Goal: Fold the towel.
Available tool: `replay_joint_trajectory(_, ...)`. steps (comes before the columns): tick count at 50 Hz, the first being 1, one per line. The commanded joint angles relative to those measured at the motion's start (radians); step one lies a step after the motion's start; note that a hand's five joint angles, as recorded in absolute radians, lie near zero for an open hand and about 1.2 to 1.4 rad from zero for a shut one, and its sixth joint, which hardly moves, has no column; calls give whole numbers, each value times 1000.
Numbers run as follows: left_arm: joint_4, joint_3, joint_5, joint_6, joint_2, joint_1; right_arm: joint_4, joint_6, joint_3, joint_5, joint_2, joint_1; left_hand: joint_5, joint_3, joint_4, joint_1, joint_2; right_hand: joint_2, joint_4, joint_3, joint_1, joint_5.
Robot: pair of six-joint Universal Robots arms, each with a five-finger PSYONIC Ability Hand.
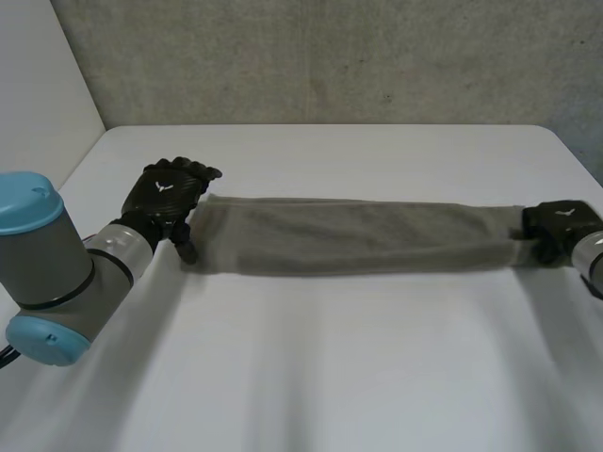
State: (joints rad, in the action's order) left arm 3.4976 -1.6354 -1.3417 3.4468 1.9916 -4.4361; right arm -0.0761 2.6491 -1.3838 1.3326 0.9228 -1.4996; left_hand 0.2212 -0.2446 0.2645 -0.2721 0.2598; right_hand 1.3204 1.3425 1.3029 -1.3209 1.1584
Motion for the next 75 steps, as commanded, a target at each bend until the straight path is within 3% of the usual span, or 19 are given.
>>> replay_joint_trajectory(1, 0, -1, -4, -1, -27, -5, 25, -150, 11, 49, 73, 97, -200, 49, -69, 76, -64, 76, 54, 93, -75, 63)
replay_joint_trajectory(7, -3, -1, -4, -3, -57, -12, 42, -359, 75, 114, 79, 124, -203, 52, -72, 79, -67, 76, 54, 93, -75, 63)
replay_joint_trajectory(11, -2, 6, -4, -9, -65, -12, 47, -339, 115, 137, 93, 98, -206, 55, -74, 82, -70, 76, 54, 93, -75, 63)
replay_joint_trajectory(17, 0, 32, -8, -43, -73, -5, 16, -206, 176, 120, 145, -221, -209, 58, -77, 85, -73, 76, 54, 93, -75, 63)
replay_joint_trajectory(18, 0, 32, -8, -43, -73, -5, 16, -205, 177, 120, 145, -221, -209, 58, -77, 85, -73, 76, 54, 93, -75, 63)
replay_joint_trajectory(21, 0, 42, -13, -52, -71, 3, -121, -196, 166, 112, 117, -457, -209, 58, -77, 85, -73, 76, 54, 93, -75, 63)
replay_joint_trajectory(22, 0, 42, -13, -52, -71, 3, -122, -196, 166, 112, 117, -458, -209, 58, -77, 85, -73, 76, 54, 93, -75, 63)
replay_joint_trajectory(24, 0, 40, -14, -60, -71, 14, -230, -196, 151, 106, 61, -594, -209, 58, -77, 85, -73, 76, 54, 93, -75, 63)
replay_joint_trajectory(33, 0, 26, -14, -61, -63, 30, -284, -207, 149, 43, -133, -777, -206, 55, -74, 82, -70, 76, 54, 93, -75, 63)
replay_joint_trajectory(37, 0, 26, -14, -61, -60, 32, -269, -202, 147, 37, -147, -786, -206, 55, -74, 82, -70, 76, 54, 93, -75, 63)
replay_joint_trajectory(38, 0, 26, -14, -61, -59, 32, -261, -198, 144, 33, -142, -783, -206, 55, -74, 82, -70, -228, -250, -211, 229, -241)
replay_joint_trajectory(39, 0, 26, -14, -61, -59, 32, -261, -198, 144, 33, -142, -783, -206, 55, -74, 82, -70, -231, -253, -214, 232, -244)
replay_joint_trajectory(40, 0, 26, -13, -60, -59, 32, -258, -186, 138, 34, -133, -774, -206, 55, -74, 82, -70, -804, -826, -786, 804, -816)
replay_joint_trajectory(41, 0, 28, -13, -61, -59, 32, -258, -169, 129, 45, -109, -771, -206, 55, -74, 82, -70, -1146, -1168, -1128, 1146, -1158)
replay_joint_trajectory(46, 0, 31, -13, -60, -57, 32, -255, -57, 74, 34, 22, -746, -206, 55, -74, 82, -70, -1146, -1168, -1128, 1146, -1158)
replay_joint_trajectory(52, 0, 32, -13, -60, -57, 41, -243, 152, -61, 37, 215, -570, -203, 52, -72, 79, -67, -1146, -1168, -1128, 1146, -1158)
replay_joint_trajectory(59, 0, 37, -5, -60, -54, 72, -169, 163, -175, 31, 258, -452, -200, 49, -69, 76, -64, -1146, -1168, -1128, 1146, -1158)
replay_joint_trajectory(68, 1, 178, -1, -57, 91, 294, -159, 132, -297, 2, 249, -379, -200, 49, -69, 76, -64, -1146, -1168, -1128, 1146, -1158)
replay_joint_trajectory(75, -8, 383, -8, -58, 288, 388, -159, 130, -307, -9, 243, -392, -194, 43, -63, 70, -58, -1133, -1155, -1115, 1133, -1145)
